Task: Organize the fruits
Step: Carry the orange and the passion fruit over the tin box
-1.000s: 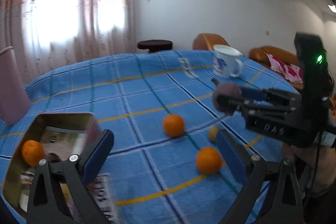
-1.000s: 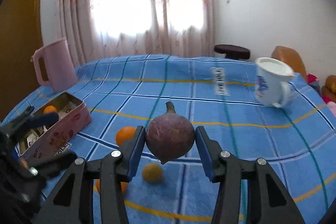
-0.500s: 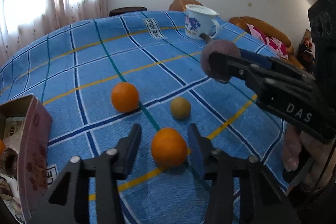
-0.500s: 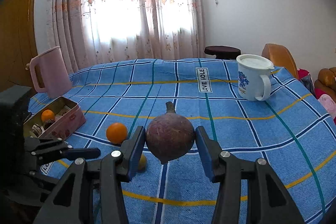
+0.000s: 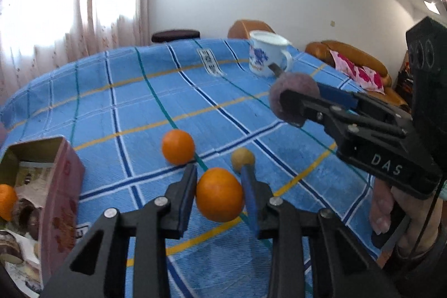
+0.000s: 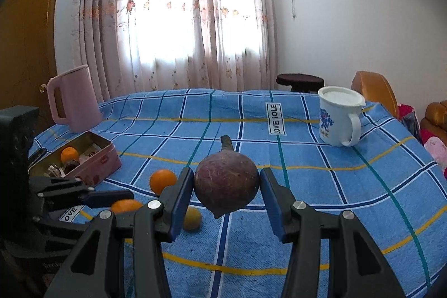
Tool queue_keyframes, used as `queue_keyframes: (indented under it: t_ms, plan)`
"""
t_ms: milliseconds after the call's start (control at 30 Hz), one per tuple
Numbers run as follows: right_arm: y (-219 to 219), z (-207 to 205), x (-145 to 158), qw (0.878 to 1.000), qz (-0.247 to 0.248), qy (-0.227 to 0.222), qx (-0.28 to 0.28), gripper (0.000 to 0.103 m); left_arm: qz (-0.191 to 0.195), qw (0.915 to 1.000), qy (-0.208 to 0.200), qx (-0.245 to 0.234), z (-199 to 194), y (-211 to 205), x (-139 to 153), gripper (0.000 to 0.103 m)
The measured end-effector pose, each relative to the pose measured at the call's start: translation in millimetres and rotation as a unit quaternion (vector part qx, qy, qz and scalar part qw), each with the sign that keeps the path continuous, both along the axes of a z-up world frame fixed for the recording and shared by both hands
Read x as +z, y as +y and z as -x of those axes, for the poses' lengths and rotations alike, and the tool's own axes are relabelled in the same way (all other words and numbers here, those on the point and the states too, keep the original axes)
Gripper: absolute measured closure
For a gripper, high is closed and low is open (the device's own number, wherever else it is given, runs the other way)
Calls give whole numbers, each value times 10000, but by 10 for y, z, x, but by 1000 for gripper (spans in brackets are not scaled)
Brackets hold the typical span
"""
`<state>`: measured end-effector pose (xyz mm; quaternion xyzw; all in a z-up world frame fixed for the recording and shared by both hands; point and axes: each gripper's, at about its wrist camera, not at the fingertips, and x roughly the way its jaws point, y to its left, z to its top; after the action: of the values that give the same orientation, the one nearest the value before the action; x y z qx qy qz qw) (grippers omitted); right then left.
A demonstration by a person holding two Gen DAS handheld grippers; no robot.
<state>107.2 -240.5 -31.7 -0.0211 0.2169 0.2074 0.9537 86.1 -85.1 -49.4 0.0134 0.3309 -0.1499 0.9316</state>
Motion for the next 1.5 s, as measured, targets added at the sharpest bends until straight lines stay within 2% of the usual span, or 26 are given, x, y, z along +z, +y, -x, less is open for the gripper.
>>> queue_keyframes:
  t_ms: [200, 467, 1500]
  plan:
    - [-12, 59, 25, 9999, -36, -159, -23, 52, -152, 9992, -351, 136, 86, 34, 70, 69]
    - [-12, 133, 50, 9993, -100, -349, 5, 52, -206, 9977, -595, 243, 127, 67, 120, 69]
    - [53, 342, 124, 9954, -328, -897, 67, 52, -186, 9896, -1219, 738, 291, 327, 198, 69]
